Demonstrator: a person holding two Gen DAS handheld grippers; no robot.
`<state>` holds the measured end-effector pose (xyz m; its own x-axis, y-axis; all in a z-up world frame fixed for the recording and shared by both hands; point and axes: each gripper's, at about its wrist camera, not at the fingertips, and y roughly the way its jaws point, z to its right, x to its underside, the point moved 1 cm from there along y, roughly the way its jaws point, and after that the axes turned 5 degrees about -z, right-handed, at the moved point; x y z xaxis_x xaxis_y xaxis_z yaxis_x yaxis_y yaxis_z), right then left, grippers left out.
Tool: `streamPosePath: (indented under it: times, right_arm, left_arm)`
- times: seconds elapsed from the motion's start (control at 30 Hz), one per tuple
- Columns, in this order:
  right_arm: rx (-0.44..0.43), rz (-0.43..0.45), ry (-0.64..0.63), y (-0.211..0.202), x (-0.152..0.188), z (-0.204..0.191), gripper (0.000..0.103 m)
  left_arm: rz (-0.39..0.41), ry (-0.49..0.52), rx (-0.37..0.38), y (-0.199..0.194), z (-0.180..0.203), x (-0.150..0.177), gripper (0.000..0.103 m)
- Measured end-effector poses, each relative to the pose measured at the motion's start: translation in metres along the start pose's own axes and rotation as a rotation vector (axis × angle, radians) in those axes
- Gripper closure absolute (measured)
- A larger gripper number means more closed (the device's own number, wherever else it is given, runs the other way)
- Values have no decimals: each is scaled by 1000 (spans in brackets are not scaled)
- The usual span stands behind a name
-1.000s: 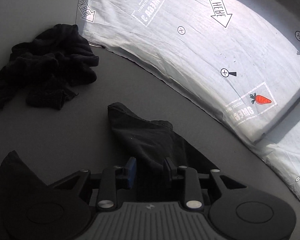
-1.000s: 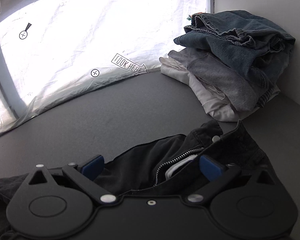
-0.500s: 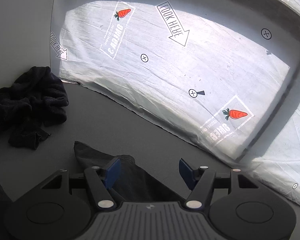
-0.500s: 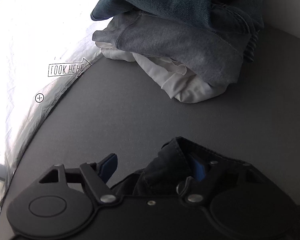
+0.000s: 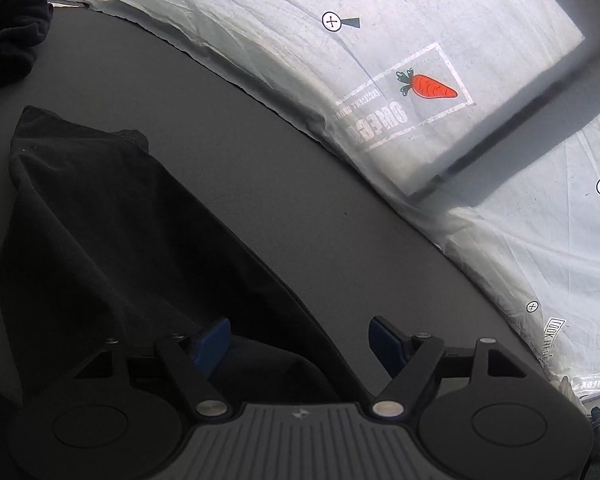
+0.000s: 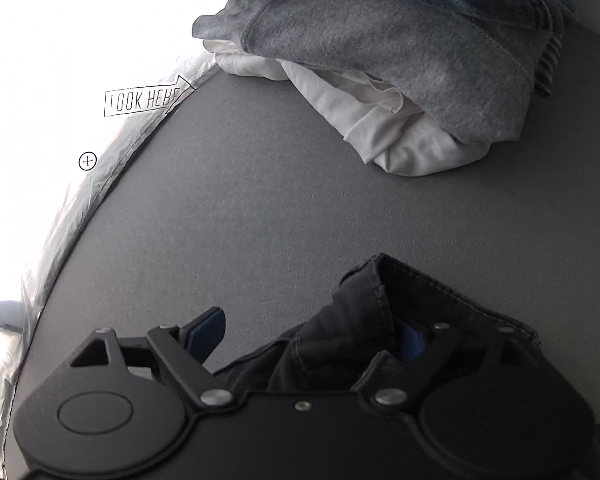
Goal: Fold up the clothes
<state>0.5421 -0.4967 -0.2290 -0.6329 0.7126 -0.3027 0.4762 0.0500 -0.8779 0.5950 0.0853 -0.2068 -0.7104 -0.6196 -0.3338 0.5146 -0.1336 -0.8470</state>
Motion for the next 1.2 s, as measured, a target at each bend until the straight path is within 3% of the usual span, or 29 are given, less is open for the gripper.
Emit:
streamPosePath:
  times: [0.03,0.13,0.17,0.27,0.33,0.37,0.4,0.5,0.57,0.7,0.77,0.9,0.93,1.0,1.07,1.13,1.2]
  right_arm:
    - [20,-2,-27,0,1,-4,18]
    - [102,19,-91,-2,6,-9,46]
    - [74,25,-75,-4,8,-6,57]
    - [8,45,-33,-8,14,4,65]
    - [0,71,-31,-14,16,4,69]
    - [-5,90,-28,-18,17,3,70]
    - [-9,109,-26,-23,18,1,72]
    - [-46,161,-2,-38,20,-1,75]
    - [-124,210,46,-51,19,0,79]
    - [-318,306,119,-82,11,-3,85]
    - [-376,356,74,-101,8,-16,86]
    - [-608,520,21,-152,20,-29,87]
    - [-628,552,1,-163,26,-29,87]
    - [-566,598,-67,-175,37,-28,87]
    - [-460,529,-77,-162,42,-20,86]
    - [-366,444,-86,-143,47,-11,80]
    - [-282,372,-102,-124,53,-6,66]
  left_arm:
    - [-12,0,-15,6,2,-1,24]
    - [-37,-3,-41,19,5,-4,24]
    - [-38,-10,-56,22,6,-5,24]
    - [-34,-43,-109,32,5,-8,27]
    - [-47,-78,-108,40,1,-11,53]
    - [-54,-96,-106,44,-1,-13,61]
    - [-51,-96,-97,44,0,-14,84]
    - [-27,-73,-63,40,5,-16,95]
    - [-1,-44,-38,34,11,-19,97]
    - [132,40,88,-14,35,-37,98]
    - [236,103,176,-53,41,-36,98]
    - [452,231,358,-133,50,-31,99]
    - [506,269,372,-151,48,-25,98]
    - [538,304,328,-161,35,-11,97]
    - [514,311,242,-154,17,3,96]
    - [389,277,85,-118,-12,15,90]
    - [247,235,-66,-80,-43,28,86]
